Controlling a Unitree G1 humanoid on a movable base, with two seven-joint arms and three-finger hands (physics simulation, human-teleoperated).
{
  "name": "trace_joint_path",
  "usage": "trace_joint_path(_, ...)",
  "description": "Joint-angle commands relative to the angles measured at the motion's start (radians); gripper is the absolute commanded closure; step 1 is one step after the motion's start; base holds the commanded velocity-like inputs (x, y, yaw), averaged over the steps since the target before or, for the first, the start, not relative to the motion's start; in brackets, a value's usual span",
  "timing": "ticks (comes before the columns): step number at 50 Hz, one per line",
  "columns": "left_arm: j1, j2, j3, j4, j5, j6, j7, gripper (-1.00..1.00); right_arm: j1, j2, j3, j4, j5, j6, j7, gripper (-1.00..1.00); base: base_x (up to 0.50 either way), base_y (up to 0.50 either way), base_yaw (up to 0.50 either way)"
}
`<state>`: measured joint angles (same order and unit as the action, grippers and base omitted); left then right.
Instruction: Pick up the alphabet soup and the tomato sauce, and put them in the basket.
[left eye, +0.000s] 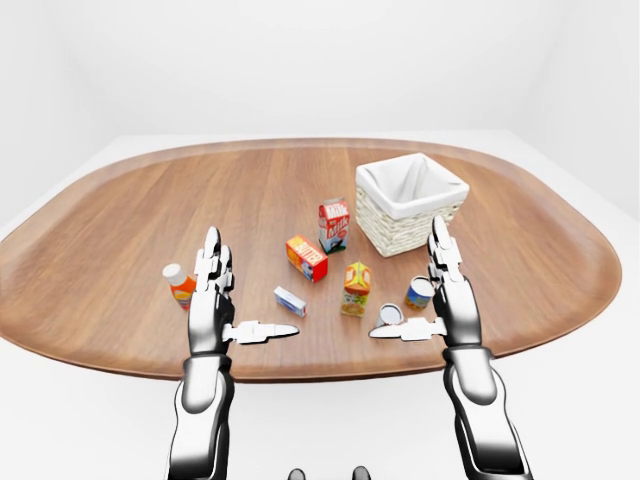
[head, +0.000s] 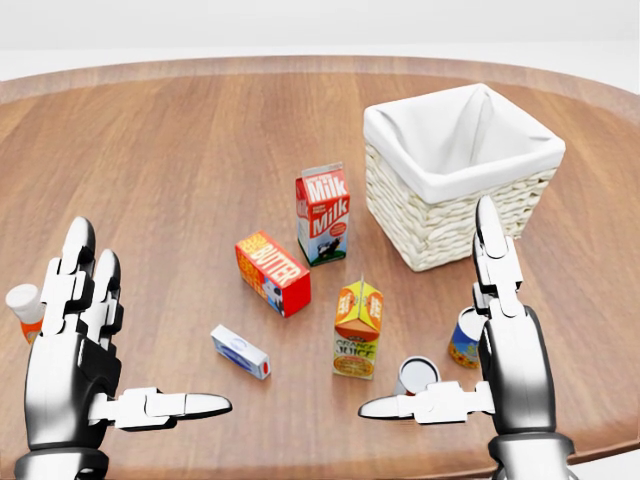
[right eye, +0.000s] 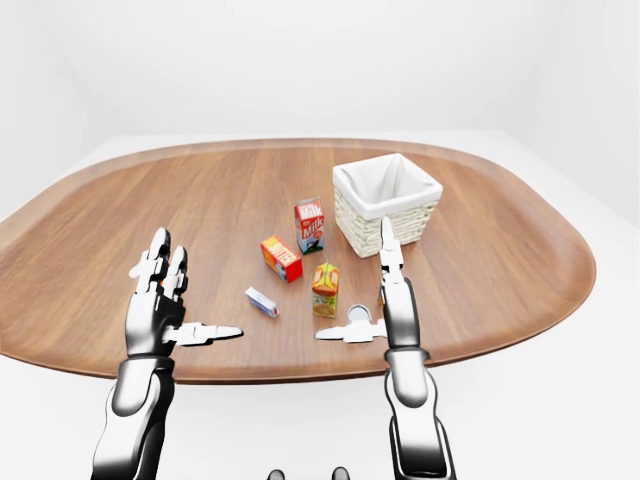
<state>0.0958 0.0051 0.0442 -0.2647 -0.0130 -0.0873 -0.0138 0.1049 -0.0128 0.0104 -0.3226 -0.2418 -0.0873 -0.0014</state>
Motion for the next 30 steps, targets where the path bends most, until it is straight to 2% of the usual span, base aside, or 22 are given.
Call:
trace_joint_path(1, -0.003, 0.0, 0.003, 0.006, -0.002, 0.0, 0.002, -1.0, 0.0, 0.001, -0.001, -0.001, 0.001, 0.0, -0.001, -1.0, 0.24, 0.0, 0.0)
trace_joint_path(30, -0.011, 0.002, 0.003, 0.019, -0.003, 0.0, 0.002, -1.0, -0.007, -0.001, -0.002, 0.019, 0.001, 0.0, -0.004, -1.0, 0.24, 0.0, 0.0)
